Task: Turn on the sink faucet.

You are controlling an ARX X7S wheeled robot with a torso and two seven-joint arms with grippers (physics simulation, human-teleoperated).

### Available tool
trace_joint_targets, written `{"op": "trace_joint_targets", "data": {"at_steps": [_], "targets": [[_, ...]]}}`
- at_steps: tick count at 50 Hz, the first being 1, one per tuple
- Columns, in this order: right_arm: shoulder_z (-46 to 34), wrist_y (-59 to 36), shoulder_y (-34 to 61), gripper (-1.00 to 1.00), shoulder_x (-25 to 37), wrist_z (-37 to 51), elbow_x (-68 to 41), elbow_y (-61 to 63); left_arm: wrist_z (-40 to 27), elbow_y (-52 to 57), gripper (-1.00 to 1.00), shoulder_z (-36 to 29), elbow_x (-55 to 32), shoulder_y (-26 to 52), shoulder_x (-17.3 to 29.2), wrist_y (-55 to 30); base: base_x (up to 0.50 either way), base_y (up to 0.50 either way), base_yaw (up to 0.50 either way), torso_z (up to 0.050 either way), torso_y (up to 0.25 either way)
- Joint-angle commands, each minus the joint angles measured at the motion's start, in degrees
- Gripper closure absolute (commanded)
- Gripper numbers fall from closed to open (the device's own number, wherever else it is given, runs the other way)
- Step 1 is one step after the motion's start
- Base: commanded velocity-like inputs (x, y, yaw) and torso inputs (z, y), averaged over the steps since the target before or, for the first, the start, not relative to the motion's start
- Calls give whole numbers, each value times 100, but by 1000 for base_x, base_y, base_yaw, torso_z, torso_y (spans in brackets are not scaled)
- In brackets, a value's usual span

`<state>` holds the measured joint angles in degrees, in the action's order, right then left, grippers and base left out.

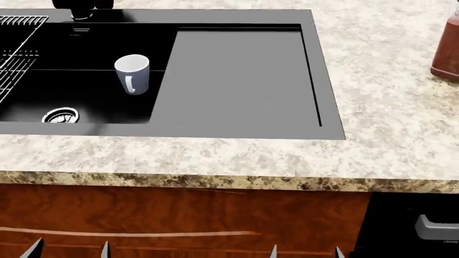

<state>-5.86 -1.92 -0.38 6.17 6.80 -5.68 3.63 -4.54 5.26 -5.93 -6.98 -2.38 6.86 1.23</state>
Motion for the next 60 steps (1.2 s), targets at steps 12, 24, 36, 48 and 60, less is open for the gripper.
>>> {"op": "trace_joint_targets", "data": {"at_steps": [12,24,36,48,60], "targets": [[134,-1486,140,-100,473,245,-192,1731,-176,2549,-100,39,-407,227,705,-2227,0,0,0,50,8],[400,-3500,1002,-100,1002,335,-513,3360,-348,4079,-100,360,-1013,1439,1126,-4528,0,0,0,50,8],[345,-4354,1462,-100,1215,440,-499,3853,-415,4506,-100,664,-1469,1906,1148,-5384,0,292,0,50,8],[312,-4611,1663,-100,1208,468,-576,4005,-394,4449,-100,796,-1549,1971,1218,-5386,0,500,0,50,8],[324,-4833,1750,-100,1237,542,-606,4221,-484,4599,-100,854,-1655,2062,1245,-5600,0,500,0,50,7]]}}
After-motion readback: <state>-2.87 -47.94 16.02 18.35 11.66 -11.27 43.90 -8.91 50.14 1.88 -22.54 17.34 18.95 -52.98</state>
